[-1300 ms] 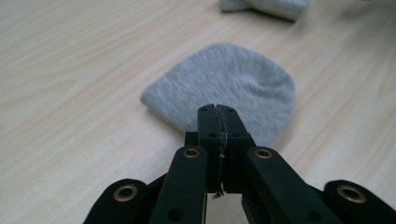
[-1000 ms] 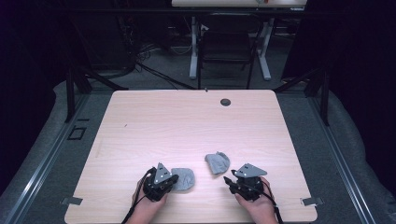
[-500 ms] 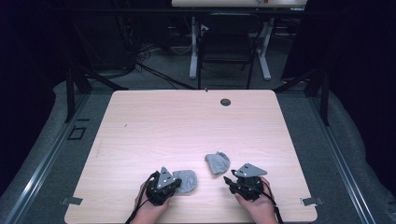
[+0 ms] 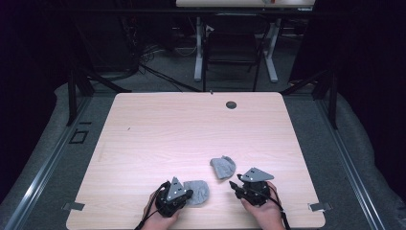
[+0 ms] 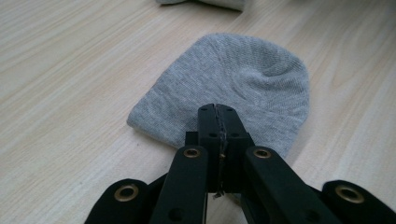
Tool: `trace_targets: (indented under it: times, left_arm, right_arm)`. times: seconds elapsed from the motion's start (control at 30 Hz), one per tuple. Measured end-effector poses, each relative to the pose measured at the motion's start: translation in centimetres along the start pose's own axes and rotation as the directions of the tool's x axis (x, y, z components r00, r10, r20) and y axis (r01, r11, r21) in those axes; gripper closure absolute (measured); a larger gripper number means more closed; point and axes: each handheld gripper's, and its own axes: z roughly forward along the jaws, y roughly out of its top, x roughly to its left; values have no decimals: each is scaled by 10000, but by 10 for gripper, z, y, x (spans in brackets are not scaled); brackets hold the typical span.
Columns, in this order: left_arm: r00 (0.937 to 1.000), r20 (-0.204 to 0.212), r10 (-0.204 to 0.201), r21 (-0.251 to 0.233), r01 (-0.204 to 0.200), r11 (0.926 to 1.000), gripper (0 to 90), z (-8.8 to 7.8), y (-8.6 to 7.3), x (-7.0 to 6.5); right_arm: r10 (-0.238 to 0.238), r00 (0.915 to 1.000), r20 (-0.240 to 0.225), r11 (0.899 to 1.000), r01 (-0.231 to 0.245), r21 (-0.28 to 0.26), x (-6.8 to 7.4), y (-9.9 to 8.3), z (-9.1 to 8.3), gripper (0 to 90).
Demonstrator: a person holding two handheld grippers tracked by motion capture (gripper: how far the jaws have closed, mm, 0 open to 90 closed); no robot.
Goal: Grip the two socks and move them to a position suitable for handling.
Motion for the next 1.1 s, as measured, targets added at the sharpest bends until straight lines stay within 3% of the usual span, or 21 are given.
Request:
trace_targets:
  times: [0.3, 0.67, 0.83, 1.1]
  left_arm:
    - [9996, 187, 219, -43, -218, 9998, 899, 1, 1, -11]
    - [9995, 273, 149, -147, -145, 9998, 850, -5, 2, -8]
    - [10000, -56, 61, -360, -62, 9993, 820, -14, 4, -1]
    - [9973, -649, -345, -593, 306, 9978, 770, -30, 3, 16]
  right_arm:
    - [27, 10000, -6, 10000, -27, -29, 0, 0, 0, 582]
    - [-63, 10000, 61, 9998, 65, -180, 1, 1, 0, 609]
    - [-84, 9999, 121, 9998, 87, -204, 1, 1, -2, 640]
    - [-146, 9998, -133, 9997, 143, -209, 0, 13, -6, 773]
